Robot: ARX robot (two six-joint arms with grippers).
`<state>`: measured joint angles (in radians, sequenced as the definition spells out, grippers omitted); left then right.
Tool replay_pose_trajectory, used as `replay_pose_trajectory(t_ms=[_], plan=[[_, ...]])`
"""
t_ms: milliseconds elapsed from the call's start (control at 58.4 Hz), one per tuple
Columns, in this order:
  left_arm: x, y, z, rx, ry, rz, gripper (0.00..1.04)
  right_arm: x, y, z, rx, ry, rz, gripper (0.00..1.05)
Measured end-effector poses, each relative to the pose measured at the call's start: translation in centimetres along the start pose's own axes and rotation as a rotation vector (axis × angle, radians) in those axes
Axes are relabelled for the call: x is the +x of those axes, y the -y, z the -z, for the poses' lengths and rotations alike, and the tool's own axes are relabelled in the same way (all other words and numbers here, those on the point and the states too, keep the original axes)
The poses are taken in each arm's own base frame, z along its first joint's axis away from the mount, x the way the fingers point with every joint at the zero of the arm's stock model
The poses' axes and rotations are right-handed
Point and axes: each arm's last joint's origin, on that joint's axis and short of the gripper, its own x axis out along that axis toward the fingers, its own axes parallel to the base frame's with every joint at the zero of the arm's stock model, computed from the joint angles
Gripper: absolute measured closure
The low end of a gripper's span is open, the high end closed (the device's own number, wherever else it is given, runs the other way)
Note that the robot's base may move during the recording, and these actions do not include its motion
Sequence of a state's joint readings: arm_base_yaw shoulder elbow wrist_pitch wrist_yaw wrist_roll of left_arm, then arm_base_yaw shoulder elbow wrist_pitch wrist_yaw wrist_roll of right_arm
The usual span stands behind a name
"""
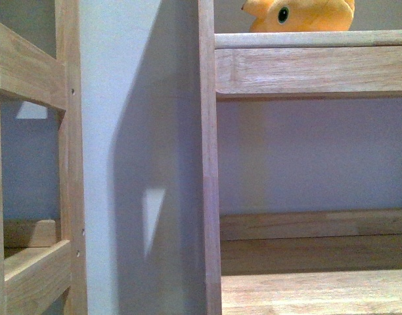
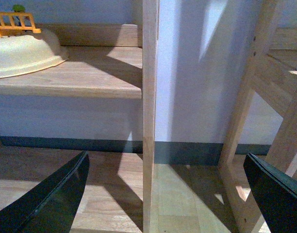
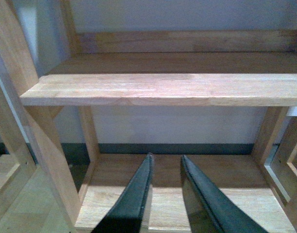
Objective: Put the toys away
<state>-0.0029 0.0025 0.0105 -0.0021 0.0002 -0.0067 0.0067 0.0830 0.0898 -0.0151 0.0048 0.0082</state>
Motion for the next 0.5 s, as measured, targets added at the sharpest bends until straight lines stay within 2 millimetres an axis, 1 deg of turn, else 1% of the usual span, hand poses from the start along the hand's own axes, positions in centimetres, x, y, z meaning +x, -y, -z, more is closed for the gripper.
replay_pose_trajectory(t_ms=[17,68,103,137,445,496], plan=[[0.0,0.0,0.0,0.000,0.000,0.000,0.06,0.0,0.0,0.0,0.000,0.000,-0.001,0.88],[0.0,0.0,0.0,0.000,0.000,-0.001,0.06,0.0,0.0,0.2,-0.002,-0.001,-0.001,0.99],[0.0,0.0,0.0,0.000,0.000,0.000,0.06,0.0,0.0,0.3,-0.003,0.000,0.000,1.02],[0.0,0.0,0.0,0.000,0.000,0.000,0.06,0.0,0.0,0.4,-0.004,0.001,0.000,1.01],[0.0,0.0,0.0,0.000,0.000,0.000,0.06,0.0,0.0,1.2,-0.005,0.001,0.000,1.01],[0.0,0.0,0.0,0.000,0.000,0.000,0.06,0.0,0.0,1.7,-0.005,0.006,0.001,1.01]])
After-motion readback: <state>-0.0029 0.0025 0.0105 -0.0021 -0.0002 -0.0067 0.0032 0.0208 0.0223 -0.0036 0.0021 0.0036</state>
